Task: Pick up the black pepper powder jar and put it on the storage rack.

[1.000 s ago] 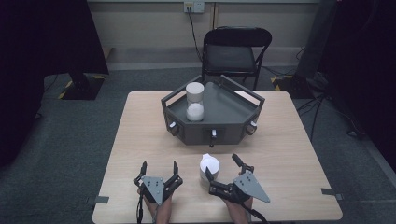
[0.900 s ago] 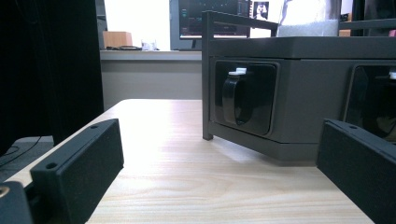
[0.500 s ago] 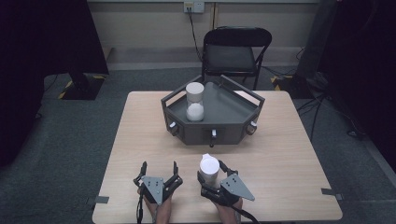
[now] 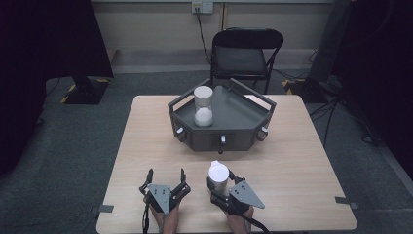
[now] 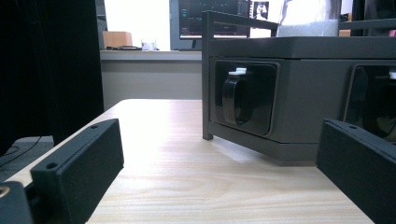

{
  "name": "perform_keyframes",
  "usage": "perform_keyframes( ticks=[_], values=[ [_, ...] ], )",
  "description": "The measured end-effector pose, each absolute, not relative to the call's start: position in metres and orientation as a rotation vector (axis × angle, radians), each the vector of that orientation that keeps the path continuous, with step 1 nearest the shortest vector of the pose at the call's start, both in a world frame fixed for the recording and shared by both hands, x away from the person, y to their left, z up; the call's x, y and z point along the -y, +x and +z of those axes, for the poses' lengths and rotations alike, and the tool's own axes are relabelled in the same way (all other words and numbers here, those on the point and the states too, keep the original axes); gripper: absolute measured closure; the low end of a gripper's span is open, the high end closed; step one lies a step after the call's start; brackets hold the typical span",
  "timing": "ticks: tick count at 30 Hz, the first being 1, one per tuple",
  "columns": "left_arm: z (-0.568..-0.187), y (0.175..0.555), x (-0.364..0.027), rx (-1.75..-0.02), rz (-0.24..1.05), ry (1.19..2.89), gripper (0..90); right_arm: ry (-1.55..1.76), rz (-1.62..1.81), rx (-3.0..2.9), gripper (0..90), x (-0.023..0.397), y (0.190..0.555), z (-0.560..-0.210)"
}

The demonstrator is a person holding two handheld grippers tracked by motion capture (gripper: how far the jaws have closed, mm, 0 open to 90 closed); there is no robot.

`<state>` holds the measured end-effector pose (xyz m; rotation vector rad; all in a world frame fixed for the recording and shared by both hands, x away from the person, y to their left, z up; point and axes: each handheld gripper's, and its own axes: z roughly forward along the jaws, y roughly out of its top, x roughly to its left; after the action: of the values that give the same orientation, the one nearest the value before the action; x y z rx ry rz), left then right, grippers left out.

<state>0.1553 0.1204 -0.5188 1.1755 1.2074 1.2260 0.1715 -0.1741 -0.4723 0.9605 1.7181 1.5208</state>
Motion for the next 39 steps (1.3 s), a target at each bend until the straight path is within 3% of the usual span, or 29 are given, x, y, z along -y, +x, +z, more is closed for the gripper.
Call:
perform_keyframes(
  ticks=[39],
  values=[
    [-0.519,0.155,-0.120,-1.208,1.227,1.175,0.1,0.888,1.550,-1.781,29.3,0.192,0.176,-0.450]
  ],
)
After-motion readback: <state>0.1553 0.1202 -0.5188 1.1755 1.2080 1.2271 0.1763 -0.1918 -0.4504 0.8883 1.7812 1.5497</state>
